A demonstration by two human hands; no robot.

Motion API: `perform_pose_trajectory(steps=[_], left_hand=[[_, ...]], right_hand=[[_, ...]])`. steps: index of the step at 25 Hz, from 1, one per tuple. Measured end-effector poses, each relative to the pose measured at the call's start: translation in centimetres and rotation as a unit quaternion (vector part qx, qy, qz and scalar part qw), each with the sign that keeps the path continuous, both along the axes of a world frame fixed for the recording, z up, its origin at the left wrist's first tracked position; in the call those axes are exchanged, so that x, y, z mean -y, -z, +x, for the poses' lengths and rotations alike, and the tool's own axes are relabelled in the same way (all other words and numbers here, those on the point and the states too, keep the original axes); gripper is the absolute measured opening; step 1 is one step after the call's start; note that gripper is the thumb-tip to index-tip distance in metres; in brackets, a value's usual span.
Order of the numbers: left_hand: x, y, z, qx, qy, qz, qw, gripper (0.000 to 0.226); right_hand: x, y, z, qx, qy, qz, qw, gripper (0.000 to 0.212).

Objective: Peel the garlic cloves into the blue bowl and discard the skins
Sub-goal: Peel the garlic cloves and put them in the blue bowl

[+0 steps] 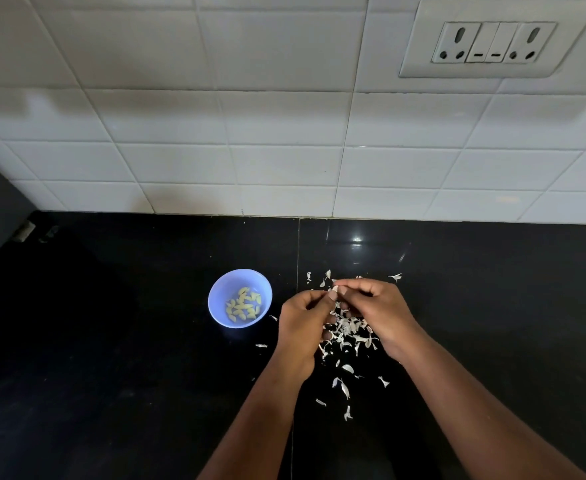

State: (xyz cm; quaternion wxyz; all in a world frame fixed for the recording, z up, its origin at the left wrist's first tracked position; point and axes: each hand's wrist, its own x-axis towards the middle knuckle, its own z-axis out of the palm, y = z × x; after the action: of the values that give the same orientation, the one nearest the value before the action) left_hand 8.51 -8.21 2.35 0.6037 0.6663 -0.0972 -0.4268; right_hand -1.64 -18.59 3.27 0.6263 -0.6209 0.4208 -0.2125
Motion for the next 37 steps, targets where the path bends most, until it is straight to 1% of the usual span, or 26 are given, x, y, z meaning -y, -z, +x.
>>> perform_pose_trajectory(steps=[1,3,7,9,13,15,17,18,19,20,22,23,25,26,27,30,31,32,35,36,37], left_hand=[[0.0,-0.2,-0.1,-0.034,0.003,-0.019,0.999,0.013],[0.0,-0.5,-0.5,-0.079,-0.001,-0.041,0.996,0.018],[-0.2,-1.2,-0.9,-0.136,-0.012,-0.058,0.989,0.022],[-0.6,-1.5,-1.1,-0.129,-0.012,-0.062,0.990,0.020],[-1.5,-1.7,-1.7,-0.112,-0.008,-0.068,0.991,0.009],[-1.6,-1.8,-2.0,-0.109,-0.015,-0.072,0.991,0.008],[-1.8,-2.0,-2.3,-0.104,-0.019,-0.081,0.991,0.005],[-1.9,-2.1,-2.5,-0.088,-0.017,-0.078,0.993,0.004],[-1.9,-2.1,-2.6,-0.052,-0.014,-0.066,0.996,0.004],[-1.9,-2.0,-2.7,0.003,-0.007,-0.044,0.999,0.005],[-1.8,-1.7,-2.9,0.113,0.002,-0.003,0.994,0.007],[-1.7,-1.7,-2.9,0.151,0.004,0.010,0.988,0.007],[-1.5,-2.3,-2.9,0.189,0.014,0.019,0.982,0.007],[-1.4,-2.6,-3.0,0.180,0.017,0.017,0.983,0.009],[-1.3,-2.9,-3.2,0.153,0.011,0.011,0.988,0.011],[-1.1,-3.3,-3.4,0.043,-0.033,0.003,0.999,0.019],[-1.2,-3.2,-3.4,0.023,-0.029,0.009,0.999,0.021],[-1.3,-3.0,-3.3,0.023,-0.010,0.019,0.999,0.023],[-1.6,-2.5,-3.4,0.079,0.068,0.048,0.993,0.029],[-1.6,-2.2,-3.5,0.101,0.076,0.047,0.991,0.026],[-1.6,-2.0,-3.5,0.119,0.074,0.043,0.989,0.016]], right_hand=[[-0.6,-0.2,-0.3,0.036,0.019,0.026,0.999,0.014],[-1.2,-0.6,-0.7,0.068,0.051,0.043,0.995,0.013],[-2.0,-1.2,-1.5,0.061,0.042,0.007,0.997,0.010],[-2.0,-1.6,-2.1,0.056,0.025,0.027,0.998,0.010],[-1.6,-2.4,-2.8,0.054,-0.008,0.150,0.987,0.011],[-1.6,-2.6,-2.9,0.068,-0.004,0.207,0.976,0.011],[-1.8,-2.7,-3.1,0.080,0.006,0.257,0.963,0.016],[-1.9,-2.7,-3.1,0.082,0.010,0.277,0.957,0.019],[-2.1,-2.7,-3.2,0.083,0.013,0.292,0.953,0.020],[-2.2,-2.6,-3.2,0.084,0.015,0.300,0.950,0.019],[-2.5,-2.3,-3.4,0.082,0.009,0.289,0.954,0.018],[-2.8,-2.2,-3.3,0.082,0.001,0.277,0.957,0.019],[-3.4,-2.1,-3.1,0.090,-0.005,0.250,0.964,0.022],[-3.5,-2.0,-3.0,0.101,0.005,0.238,0.966,0.021],[-3.6,-1.9,-2.8,0.116,0.025,0.233,0.965,0.018],[-3.1,-1.5,-2.6,0.147,0.106,0.213,0.960,0.014],[-2.9,-1.5,-2.7,0.147,0.114,0.197,0.963,0.015],[-2.8,-1.5,-2.9,0.149,0.111,0.185,0.965,0.016],[-3.0,-1.8,-3.1,0.156,0.091,0.174,0.968,0.017],[-3.1,-1.9,-3.2,0.149,0.092,0.169,0.970,0.016],[-3.1,-1.9,-3.2,0.139,0.094,0.161,0.973,0.017]])
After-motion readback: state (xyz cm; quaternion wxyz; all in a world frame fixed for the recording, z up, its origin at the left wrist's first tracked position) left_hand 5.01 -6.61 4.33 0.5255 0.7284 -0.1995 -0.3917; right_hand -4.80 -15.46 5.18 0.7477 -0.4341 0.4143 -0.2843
